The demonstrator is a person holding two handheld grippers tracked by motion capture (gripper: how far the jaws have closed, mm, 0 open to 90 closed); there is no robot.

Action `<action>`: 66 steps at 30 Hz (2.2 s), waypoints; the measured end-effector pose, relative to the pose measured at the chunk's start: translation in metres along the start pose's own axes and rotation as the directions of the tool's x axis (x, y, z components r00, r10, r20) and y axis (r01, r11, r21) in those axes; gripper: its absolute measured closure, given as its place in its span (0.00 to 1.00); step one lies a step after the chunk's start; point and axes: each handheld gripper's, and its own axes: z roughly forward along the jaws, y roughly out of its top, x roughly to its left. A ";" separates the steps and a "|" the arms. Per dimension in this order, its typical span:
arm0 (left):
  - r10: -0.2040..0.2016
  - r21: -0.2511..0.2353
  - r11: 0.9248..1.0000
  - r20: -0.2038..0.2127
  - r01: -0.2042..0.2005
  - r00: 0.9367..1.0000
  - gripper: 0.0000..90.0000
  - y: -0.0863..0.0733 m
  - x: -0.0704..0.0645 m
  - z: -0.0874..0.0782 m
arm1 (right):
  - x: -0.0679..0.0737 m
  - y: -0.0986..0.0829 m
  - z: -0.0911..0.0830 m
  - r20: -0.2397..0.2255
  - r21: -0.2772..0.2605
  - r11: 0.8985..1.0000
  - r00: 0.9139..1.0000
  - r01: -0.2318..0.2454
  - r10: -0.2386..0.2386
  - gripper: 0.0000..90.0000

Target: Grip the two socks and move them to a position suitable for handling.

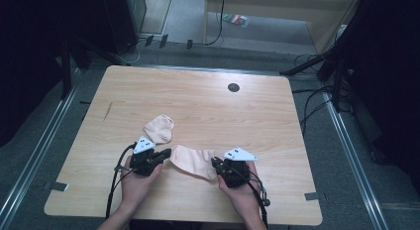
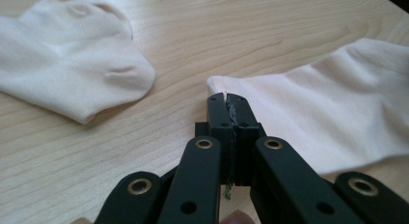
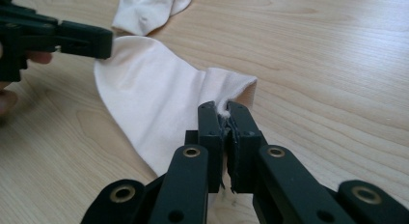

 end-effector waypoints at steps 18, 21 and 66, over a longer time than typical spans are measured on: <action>-0.036 0.017 0.999 0.012 0.035 0.999 0.93 -0.054 -0.033 -0.047 | -0.004 -0.021 -0.006 -0.012 0.010 0.999 0.999 -0.038 0.038 0.75; -0.042 -0.035 0.999 -0.024 0.042 0.999 0.63 -0.051 -0.036 -0.050 | -0.009 -0.021 -0.011 0.026 -0.020 0.998 0.998 -0.059 0.059 0.63; -0.041 0.101 0.992 -0.283 0.073 0.958 0.97 0.039 0.062 0.045 | 0.002 0.019 -0.001 -0.036 -0.141 0.989 0.998 -0.048 0.043 0.54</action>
